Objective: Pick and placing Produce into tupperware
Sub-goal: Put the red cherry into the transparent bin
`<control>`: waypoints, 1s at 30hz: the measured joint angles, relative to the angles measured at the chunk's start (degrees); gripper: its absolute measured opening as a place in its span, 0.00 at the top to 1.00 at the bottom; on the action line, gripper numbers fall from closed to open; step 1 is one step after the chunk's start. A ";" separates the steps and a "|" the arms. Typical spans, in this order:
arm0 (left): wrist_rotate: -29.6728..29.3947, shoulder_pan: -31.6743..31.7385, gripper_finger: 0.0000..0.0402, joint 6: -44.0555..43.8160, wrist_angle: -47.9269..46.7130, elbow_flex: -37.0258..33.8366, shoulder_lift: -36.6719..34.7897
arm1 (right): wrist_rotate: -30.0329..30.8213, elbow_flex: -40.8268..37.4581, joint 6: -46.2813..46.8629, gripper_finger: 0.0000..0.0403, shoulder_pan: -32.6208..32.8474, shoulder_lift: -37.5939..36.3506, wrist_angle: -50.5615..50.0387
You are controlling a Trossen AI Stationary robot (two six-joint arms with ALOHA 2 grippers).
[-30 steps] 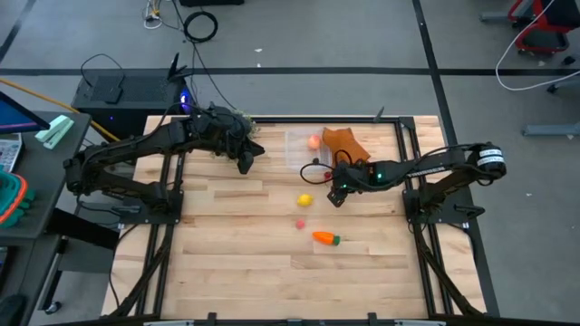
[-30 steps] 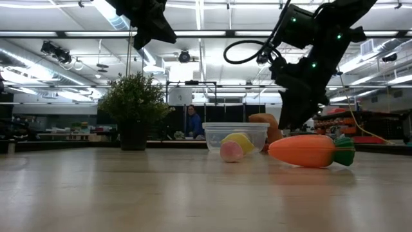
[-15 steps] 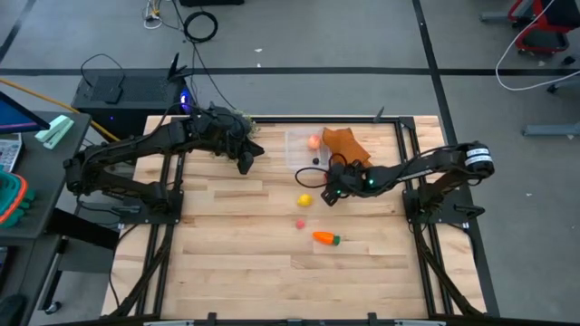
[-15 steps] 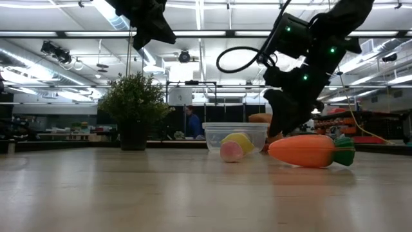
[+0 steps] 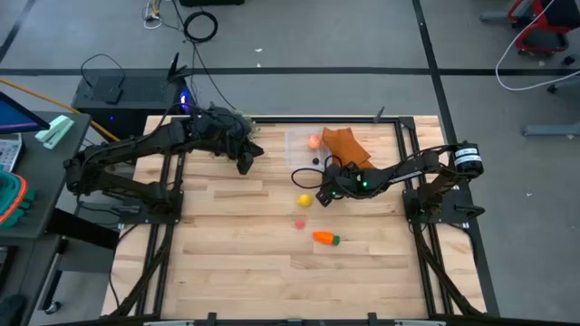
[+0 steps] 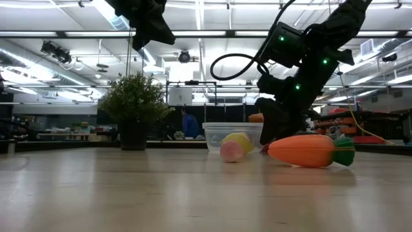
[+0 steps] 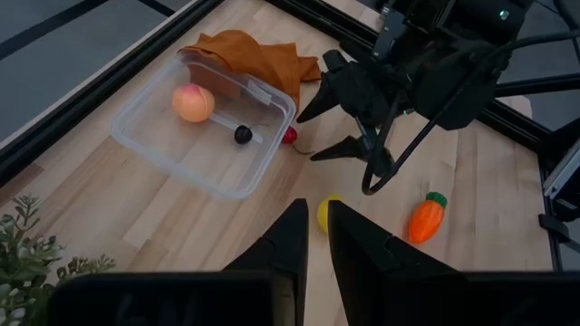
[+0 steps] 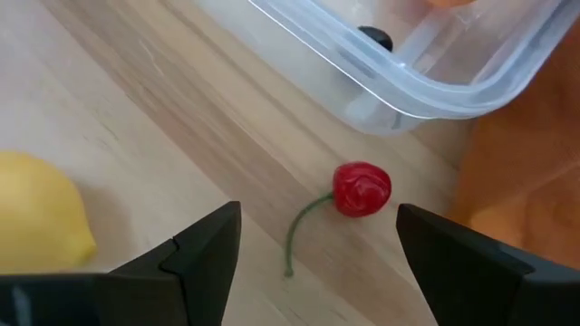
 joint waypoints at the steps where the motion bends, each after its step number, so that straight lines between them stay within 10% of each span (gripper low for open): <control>1: 0.01 0.00 0.87 -0.02 -0.01 0.00 0.00 | 0.17 0.00 -0.06 0.34 0.00 0.00 -0.02; 30: 0.01 0.01 0.87 -0.72 -0.03 0.00 0.00 | -5.69 0.03 -0.24 0.34 -4.88 3.06 0.43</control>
